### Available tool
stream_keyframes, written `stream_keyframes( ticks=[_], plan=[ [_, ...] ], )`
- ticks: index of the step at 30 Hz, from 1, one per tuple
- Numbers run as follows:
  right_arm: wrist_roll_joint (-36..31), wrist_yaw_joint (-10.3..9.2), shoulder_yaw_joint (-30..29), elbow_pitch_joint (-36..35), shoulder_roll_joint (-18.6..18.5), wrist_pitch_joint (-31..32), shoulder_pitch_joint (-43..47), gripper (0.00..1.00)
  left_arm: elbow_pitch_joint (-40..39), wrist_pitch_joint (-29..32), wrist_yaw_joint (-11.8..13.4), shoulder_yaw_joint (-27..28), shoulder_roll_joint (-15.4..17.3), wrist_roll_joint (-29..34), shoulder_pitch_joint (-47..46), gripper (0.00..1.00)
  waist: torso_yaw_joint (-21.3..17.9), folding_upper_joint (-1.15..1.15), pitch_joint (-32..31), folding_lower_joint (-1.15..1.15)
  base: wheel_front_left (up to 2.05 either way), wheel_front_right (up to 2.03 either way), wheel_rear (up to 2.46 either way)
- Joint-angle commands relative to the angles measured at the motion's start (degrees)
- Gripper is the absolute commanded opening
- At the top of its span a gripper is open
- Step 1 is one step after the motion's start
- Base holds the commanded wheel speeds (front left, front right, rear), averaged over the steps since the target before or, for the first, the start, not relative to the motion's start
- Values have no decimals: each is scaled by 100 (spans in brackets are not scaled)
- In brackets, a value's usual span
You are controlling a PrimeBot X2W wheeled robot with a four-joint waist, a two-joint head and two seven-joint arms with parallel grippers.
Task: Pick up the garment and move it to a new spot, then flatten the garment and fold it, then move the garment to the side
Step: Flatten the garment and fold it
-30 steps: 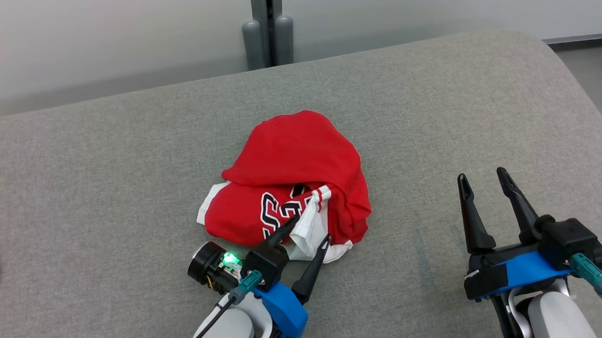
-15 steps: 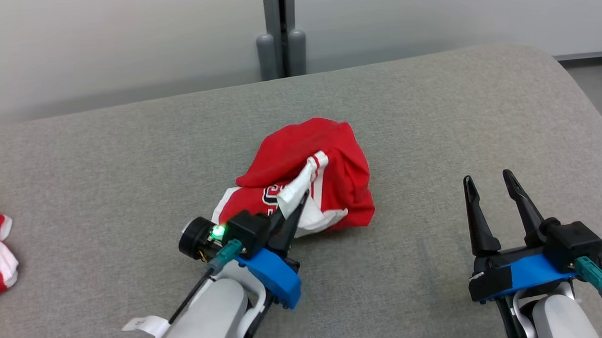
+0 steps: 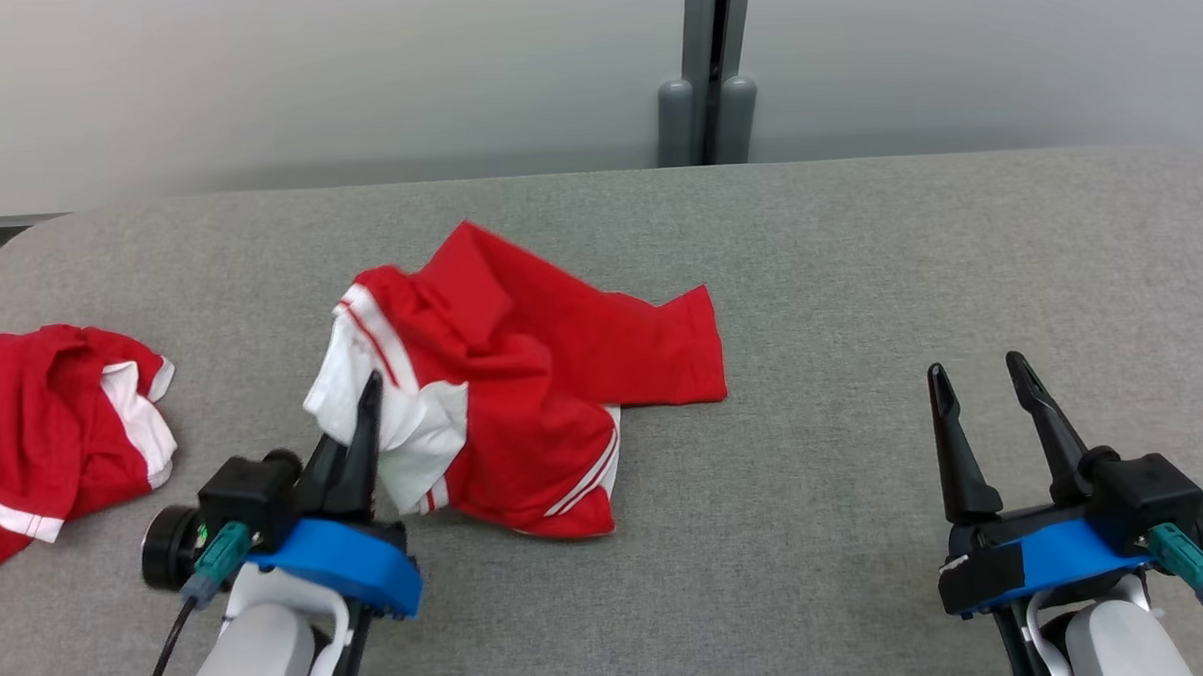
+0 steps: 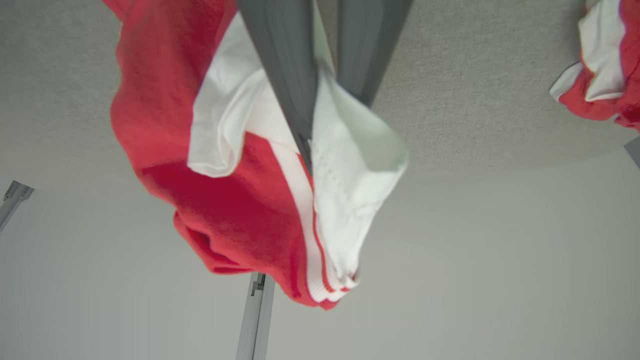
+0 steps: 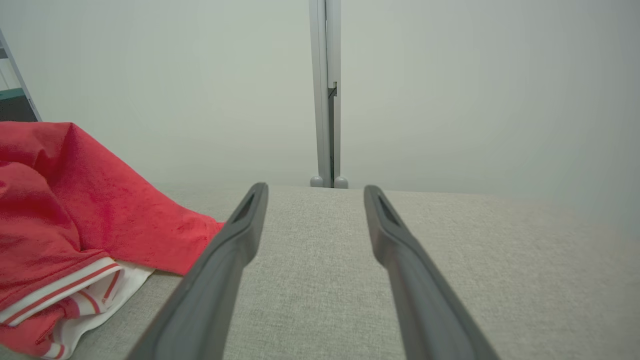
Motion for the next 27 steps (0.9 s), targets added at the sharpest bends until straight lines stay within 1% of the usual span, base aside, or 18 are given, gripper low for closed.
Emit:
stream_keyframes(
  ticks=[1, 5, 7, 10, 11, 12, 13, 16, 21, 24, 27],
  plan=[
    [-19, 1, -2, 17, -13, -21, -25, 100, 6, -29, 68, 163, 89, -72, 245, 0, 114, 0, 52, 0, 0, 0, 0],
    [-24, 1, -25, 33, -14, -21, -42, 100, 156, -30, 125, 475, 129, -234, 644, 0, 256, 0, 87, 0, 0, 0, 0],
    [-32, 1, -27, 40, -13, -21, -68, 100, 355, -29, 86, 556, 135, -273, 769, 0, 312, 0, 108, 0, 0, 0, 0],
    [-42, 1, -31, 55, -14, -21, -99, 100, 586, -29, 39, 658, 63, -307, 799, 0, 384, 0, 123, 0, 0, 0, 0],
    [-42, 1, -34, 61, -13, -22, -95, 100, 601, -30, 30, 717, 31, -301, 769, 2, 407, 0, 122, 0, 0, 0, 0],
    [-43, 1, -32, 69, -14, -21, -93, 100, 621, -30, 35, 768, 10, -279, 743, 49, 424, 0, 119, 0, 0, 0, 0],
    [-44, 1, -39, 72, -14, -21, -94, 100, 601, -30, 51, 819, -8, -240, 700, 100, 443, 0, 114, 0, 0, 0, 0],
    [-43, 1, -42, 74, -13, -22, -89, 100, 306, -29, 81, 1052, -53, -66, 610, 100, 486, 0, 95, 0, 0, 0, 0],
    [-22, 1, -43, 88, -14, -22, -87, 100, -421, -25, 183, 1552, -85, 328, 629, 100, 498, 0, 52, 0, 0, 0, 0],
    [3, 1, -34, 87, -13, -21, -90, 100, -870, -24, 167, 1796, -155, 564, 695, 100, 469, 0, 38, 0, 0, 0, 0],
    [35, 1, -17, 91, -13, -21, -82, 100, -1249, -24, 89, 1944, -291, 775, 745, 100, 418, 0, 24, 0, 0, 0, 0]
  ],
)
